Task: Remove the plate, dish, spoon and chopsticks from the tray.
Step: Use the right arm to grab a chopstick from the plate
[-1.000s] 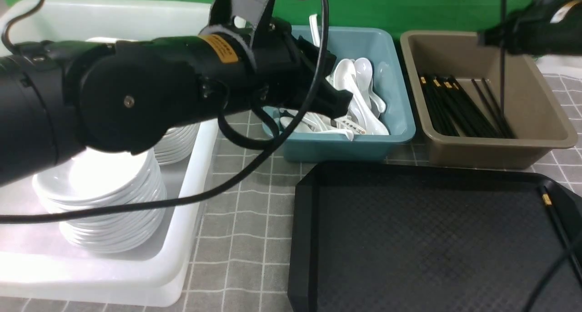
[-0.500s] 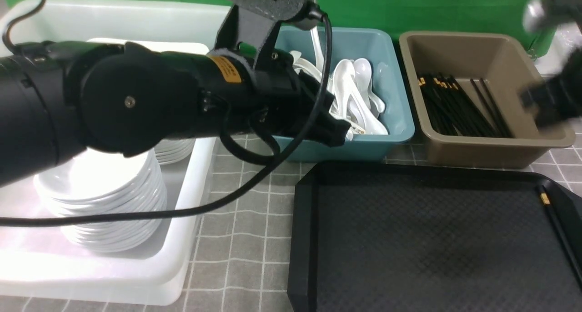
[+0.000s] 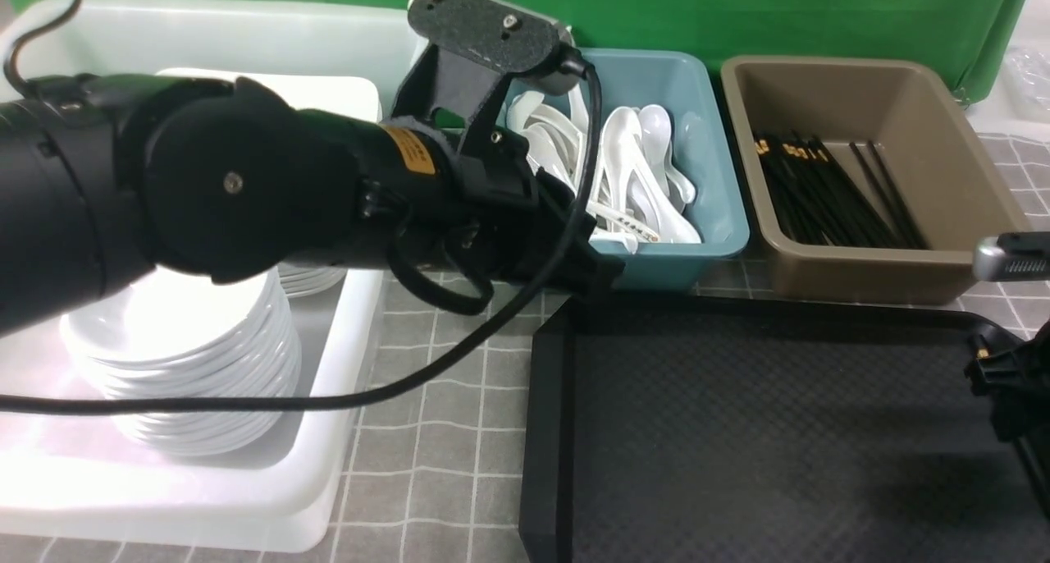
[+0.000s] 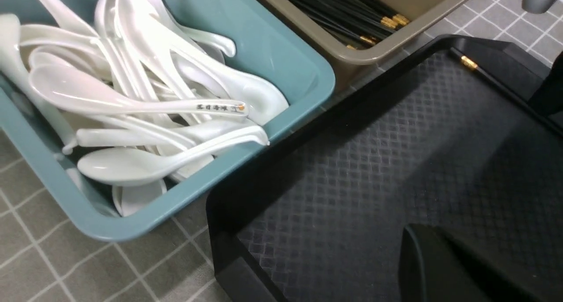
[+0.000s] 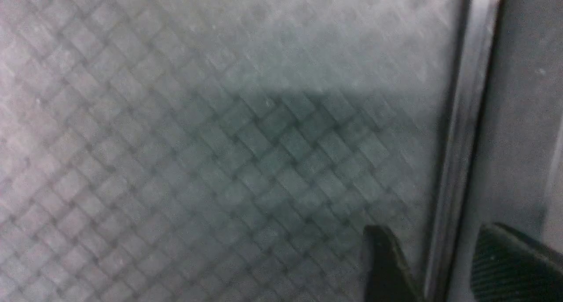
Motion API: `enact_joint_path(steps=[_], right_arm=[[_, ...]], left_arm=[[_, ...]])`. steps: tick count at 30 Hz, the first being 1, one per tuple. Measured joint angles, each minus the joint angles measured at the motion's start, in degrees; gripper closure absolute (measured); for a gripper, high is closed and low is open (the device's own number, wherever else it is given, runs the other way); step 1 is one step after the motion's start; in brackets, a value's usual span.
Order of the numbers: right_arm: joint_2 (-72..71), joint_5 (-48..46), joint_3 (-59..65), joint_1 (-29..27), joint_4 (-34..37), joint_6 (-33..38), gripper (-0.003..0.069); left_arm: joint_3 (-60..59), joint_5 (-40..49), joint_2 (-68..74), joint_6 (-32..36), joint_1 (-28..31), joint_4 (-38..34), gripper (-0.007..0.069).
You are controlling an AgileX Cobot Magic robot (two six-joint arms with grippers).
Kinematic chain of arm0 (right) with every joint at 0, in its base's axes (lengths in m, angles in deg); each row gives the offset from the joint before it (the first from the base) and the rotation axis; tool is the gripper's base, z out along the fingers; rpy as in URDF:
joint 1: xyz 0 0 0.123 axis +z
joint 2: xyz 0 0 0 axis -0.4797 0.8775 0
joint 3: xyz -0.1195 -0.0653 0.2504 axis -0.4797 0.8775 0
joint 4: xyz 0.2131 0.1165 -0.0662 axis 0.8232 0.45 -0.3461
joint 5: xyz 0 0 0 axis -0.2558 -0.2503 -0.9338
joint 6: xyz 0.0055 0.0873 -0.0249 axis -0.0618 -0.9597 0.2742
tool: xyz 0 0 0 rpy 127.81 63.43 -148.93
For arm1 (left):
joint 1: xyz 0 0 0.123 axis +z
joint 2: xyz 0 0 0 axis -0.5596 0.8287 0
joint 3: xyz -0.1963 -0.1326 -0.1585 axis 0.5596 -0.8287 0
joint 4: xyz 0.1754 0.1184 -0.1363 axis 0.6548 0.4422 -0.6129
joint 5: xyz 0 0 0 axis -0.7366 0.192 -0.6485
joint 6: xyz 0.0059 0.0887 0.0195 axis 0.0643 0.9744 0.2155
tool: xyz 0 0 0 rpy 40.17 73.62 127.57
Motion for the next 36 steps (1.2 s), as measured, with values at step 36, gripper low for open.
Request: enact_joint_path(steps=[36], right_arm=[[4.31, 2.22, -0.17, 1.67, 1.72, 1.12, 0.0326]], left_arm=[[0.0, 2.77, 0.0, -0.59, 0.0, 0.0, 0.0619]])
